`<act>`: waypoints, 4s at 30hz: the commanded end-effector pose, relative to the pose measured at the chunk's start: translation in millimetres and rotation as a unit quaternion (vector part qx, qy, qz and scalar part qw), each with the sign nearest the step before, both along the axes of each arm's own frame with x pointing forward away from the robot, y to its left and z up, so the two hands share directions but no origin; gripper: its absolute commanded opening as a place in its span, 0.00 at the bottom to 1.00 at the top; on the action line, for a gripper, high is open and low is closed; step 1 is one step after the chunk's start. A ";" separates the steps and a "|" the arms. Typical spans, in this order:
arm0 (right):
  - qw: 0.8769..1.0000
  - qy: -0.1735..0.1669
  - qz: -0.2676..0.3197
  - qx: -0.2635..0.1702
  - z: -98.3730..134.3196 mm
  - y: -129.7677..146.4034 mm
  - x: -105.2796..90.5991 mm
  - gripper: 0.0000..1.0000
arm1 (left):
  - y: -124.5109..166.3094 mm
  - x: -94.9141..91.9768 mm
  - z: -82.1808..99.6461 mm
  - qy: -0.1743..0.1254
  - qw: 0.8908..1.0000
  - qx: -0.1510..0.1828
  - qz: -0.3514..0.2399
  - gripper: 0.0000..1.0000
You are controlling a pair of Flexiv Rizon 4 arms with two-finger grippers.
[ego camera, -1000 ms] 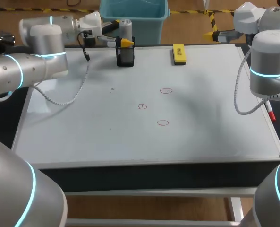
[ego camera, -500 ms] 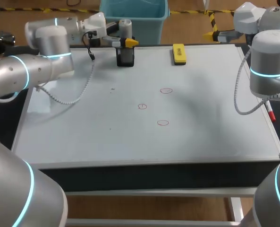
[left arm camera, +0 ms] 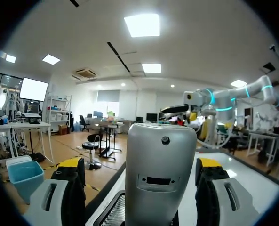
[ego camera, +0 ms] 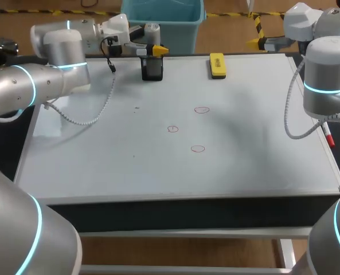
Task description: Pick up the inspection probe, press it on each red-marked spot on the whiteboard one by one, put down the probe, pick up the eraser, and wipe off all the red marks.
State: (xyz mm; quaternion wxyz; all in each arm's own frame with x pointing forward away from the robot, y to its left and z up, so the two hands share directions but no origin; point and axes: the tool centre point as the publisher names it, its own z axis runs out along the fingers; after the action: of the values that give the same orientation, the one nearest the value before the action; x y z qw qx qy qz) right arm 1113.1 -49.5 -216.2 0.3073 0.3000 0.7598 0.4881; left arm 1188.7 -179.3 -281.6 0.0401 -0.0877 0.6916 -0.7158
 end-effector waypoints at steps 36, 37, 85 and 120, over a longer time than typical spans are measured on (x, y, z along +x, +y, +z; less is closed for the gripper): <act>1.000 0.001 0.000 0.000 0.2 -0.2 0.4 1.00 | 4.9 -21.7 67.4 -0.006 1.000 0.011 -0.025 0.00; 1.000 0.001 0.000 0.000 0.2 -0.2 0.4 1.00 | 5.3 -23.0 71.4 -0.011 1.000 0.009 -0.024 0.00; 1.000 0.001 0.000 0.000 0.2 -0.2 0.4 1.00 | 148.4 -126.6 94.3 -0.076 0.995 -0.001 0.061 0.00; 1.000 0.001 0.000 0.000 0.2 -0.2 0.4 1.00 | 166.2 -133.5 51.4 -0.049 0.996 0.003 0.076 0.00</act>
State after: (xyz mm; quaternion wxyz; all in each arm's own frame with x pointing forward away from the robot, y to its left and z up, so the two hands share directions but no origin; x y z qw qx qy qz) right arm 1113.2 -49.4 -216.2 0.3073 0.3000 0.7598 0.4881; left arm 1055.6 -12.6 -230.8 0.1268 -0.1046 0.6830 -0.7117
